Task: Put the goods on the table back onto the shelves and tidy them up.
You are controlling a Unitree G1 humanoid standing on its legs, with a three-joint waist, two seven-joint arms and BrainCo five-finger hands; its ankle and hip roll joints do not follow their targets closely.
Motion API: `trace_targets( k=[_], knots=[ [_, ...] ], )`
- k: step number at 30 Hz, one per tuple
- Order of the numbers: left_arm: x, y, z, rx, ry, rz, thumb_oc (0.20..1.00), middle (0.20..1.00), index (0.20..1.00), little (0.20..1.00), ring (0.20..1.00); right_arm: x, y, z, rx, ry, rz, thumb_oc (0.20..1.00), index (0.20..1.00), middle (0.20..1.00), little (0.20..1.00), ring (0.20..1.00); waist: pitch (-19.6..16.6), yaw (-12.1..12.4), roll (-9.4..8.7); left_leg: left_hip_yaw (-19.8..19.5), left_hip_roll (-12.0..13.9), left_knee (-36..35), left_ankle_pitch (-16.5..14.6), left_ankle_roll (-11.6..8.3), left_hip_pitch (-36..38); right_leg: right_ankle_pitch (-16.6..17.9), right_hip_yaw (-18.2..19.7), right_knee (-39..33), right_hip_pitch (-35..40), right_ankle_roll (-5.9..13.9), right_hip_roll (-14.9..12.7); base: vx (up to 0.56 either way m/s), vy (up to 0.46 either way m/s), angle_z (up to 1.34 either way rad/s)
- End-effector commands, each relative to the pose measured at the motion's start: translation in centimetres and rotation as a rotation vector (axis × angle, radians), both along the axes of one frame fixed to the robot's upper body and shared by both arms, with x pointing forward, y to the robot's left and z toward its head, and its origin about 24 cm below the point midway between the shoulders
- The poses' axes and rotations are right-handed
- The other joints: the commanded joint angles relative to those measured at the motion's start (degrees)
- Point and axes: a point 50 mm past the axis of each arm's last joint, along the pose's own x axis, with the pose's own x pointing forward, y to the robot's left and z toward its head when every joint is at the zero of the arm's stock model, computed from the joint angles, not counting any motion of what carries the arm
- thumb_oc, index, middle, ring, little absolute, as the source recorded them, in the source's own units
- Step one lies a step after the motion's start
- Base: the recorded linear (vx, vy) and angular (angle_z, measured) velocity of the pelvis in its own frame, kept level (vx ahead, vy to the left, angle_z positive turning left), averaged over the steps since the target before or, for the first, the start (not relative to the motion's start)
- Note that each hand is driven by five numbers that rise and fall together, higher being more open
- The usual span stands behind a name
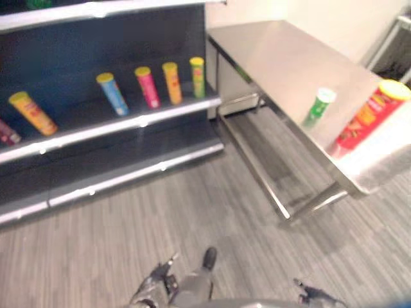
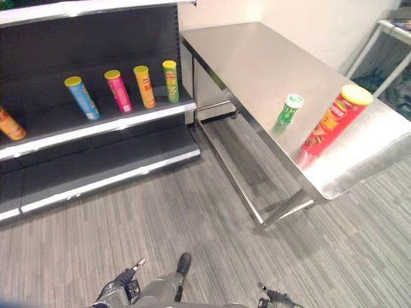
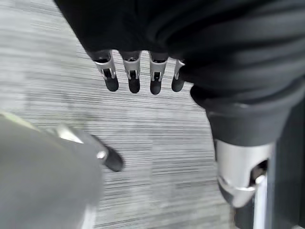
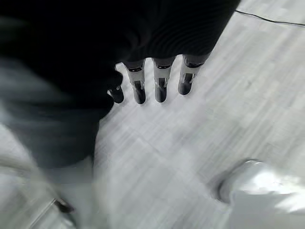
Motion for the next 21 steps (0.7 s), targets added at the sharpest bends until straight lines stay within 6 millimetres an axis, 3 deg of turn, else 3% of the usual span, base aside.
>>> trace_targets(
  k=[1,2,3,4,5,6,8,10,14,16,17,18,21],
  knots=[
    [-1.1,-0.2,-0.3,0.001,0.025,-0.052,1.0,1.0,1.0,1.0,1.0,0.9,2.4,-0.1,0.064,-0.049,0.009,1.0,1.0,1.0,1.0,1.0,-3.1,1.0,0.33,-1.5,3.9,2.2,-5.4,-0.55,-3.0,13.1,1.3,-2.7,-6.3,0.87,-7.6,0.23,0.368,-0.19],
    [-1.3,-0.1,-0.4,0.005,0.04,-0.061,1.0,1.0,1.0,1.0,1.0,1.1,2.6,-0.1,0.07,-0.059,0.008,1.0,1.0,1.0,1.0,1.0,-2.8,0.9,0.96,-0.7,4.7,2.1,-6.3,-0.13,-1.5,14.1,-1.7,0.4,-8.1,-0.35,-9.6,0.24,0.419,-0.21],
    [-1.6,0.0,-0.5,0.019,0.055,-0.112,1.0,1.0,1.0,1.0,1.0,1.0,3.2,-0.2,0.083,-0.068,0.026,1.0,1.0,1.0,1.0,1.0,-1.8,0.7,1.75,1.8,6.9,2.3,-8.0,0.12,1.1,13.9,-9.0,2.7,-8.8,-1.54,-13.6,0.24,0.452,-0.26],
    [-2.2,6.2,0.6,0.061,0.133,-0.117,1.0,1.0,1.0,1.0,1.0,1.6,2.2,0.0,0.085,-0.095,0.069,1.0,1.0,1.0,1.0,1.0,-2.7,-0.4,2.6,4.5,8.0,1.3,-8.3,-0.08,3.1,14.5,-12.2,2.2,-9.5,-1.22,-15.0,0.19,0.368,-0.4],
    [-3.0,3.6,-0.2,0.085,0.097,-0.115,1.0,1.0,1.0,1.0,1.0,0.9,2.5,-0.1,0.071,-0.082,0.032,1.0,1.0,1.0,1.0,1.0,-2.5,-0.7,1.88,5.9,7.9,0.6,-8.7,0.42,4.1,14.9,-14.6,0.7,-9.5,-0.08,-14.6,0.11,0.214,-0.84],
    [-3.1,3.6,-0.2,0.084,0.097,-0.115,1.0,1.0,1.0,1.0,1.0,0.9,2.4,-0.1,0.07,-0.081,0.032,1.0,1.0,1.0,1.0,1.0,-2.7,-0.7,2.02,5.8,8.0,0.5,-8.6,0.44,3.9,15.2,-14.7,0.4,-9.6,-0.07,-14.5,0.03,0.07,-0.96],
    [-4.7,0.4,-1.0,0.02,0.116,-0.217,1.0,1.0,1.0,1.0,1.0,0.9,1.7,0.0,0.053,-0.094,0.017,1.0,1.0,1.0,1.0,1.0,-2.5,-0.5,1.31,8.1,8.0,-0.8,-8.7,0.63,4.7,12.7,-18.2,-3.8,-10.4,1.22,-10.1,0.03,0.099,-0.88],
    [-5.4,-0.2,-1.2,0.011,0.137,-0.244,1.0,1.0,1.0,1.0,1.0,1.6,0.8,0.4,0.029,-0.122,-0.023,1.0,1.0,1.0,1.0,1.0,-2.2,-0.9,0.78,10.7,7.6,-2.1,-8.8,0.42,5.6,12.0,-22.1,-9.0,-11.8,2.96,-6.3,0.06,0.108,-0.57],
    [-5.4,-0.5,-1.3,0.026,0.176,-0.372,1.0,1.0,1.0,1.0,1.0,-0.3,-1.0,0.1,0.005,-0.06,-0.107,1.0,1.0,1.0,1.0,1.0,-1.7,-2.3,-0.31,14.8,6.7,-5.0,-10.6,-0.03,11.3,15.6,-29.7,-16.7,-16.4,4.62,-1.6,0.21,0.091,-0.64],
    [-3.2,-0.9,-1.0,0.05,0.131,-0.503,1.0,1.0,1.0,1.0,1.0,-3.0,-1.4,-0.3,0.008,0.023,-0.185,1.0,1.0,1.0,1.0,1.0,-0.6,-4.3,-0.46,14.5,6.8,-4.8,-12.8,0.21,14.1,15.4,-27.5,-14.2,-18.7,4.47,0.6,0.26,0.055,-0.86],
    [-3.2,-0.9,-0.9,0.051,0.131,-0.503,1.0,1.0,1.0,1.0,1.0,-3.0,-1.4,-0.3,0.009,0.023,-0.185,1.0,1.0,1.0,1.0,1.0,-0.7,-4.4,-0.57,14.4,6.7,-4.8,-12.6,0.23,13.9,15.5,-27.5,-14.3,-18.8,4.47,0.5,0.15,0.004,-0.33],
    [-2.5,-0.9,-0.8,0.066,0.124,-0.543,1.0,1.0,1.0,1.0,1.0,-4.5,-1.5,-0.4,0.011,0.075,-0.205,1.0,1.0,1.0,1.0,1.0,-1.0,-4.7,-1.57,14.2,5.8,-4.2,-13.9,0.41,14.1,14.8,-25.6,-17.9,-16.0,3.99,0.7,0.13,-0.002,0.19],
    [-1.6,-0.5,-0.5,0.103,0.113,-0.556,1.0,1.0,1.0,1.0,1.0,-7.3,-1.2,-0.6,0.019,0.194,-0.219,1.0,1.0,1.0,1.0,1.0,-2.6,-4.2,-1.41,15.9,7.0,-3.9,-15.7,0.0,16.2,13.5,-24.0,-17.9,-13.8,1.95,0.9,0.26,-0.015,0.22]
  ],
)
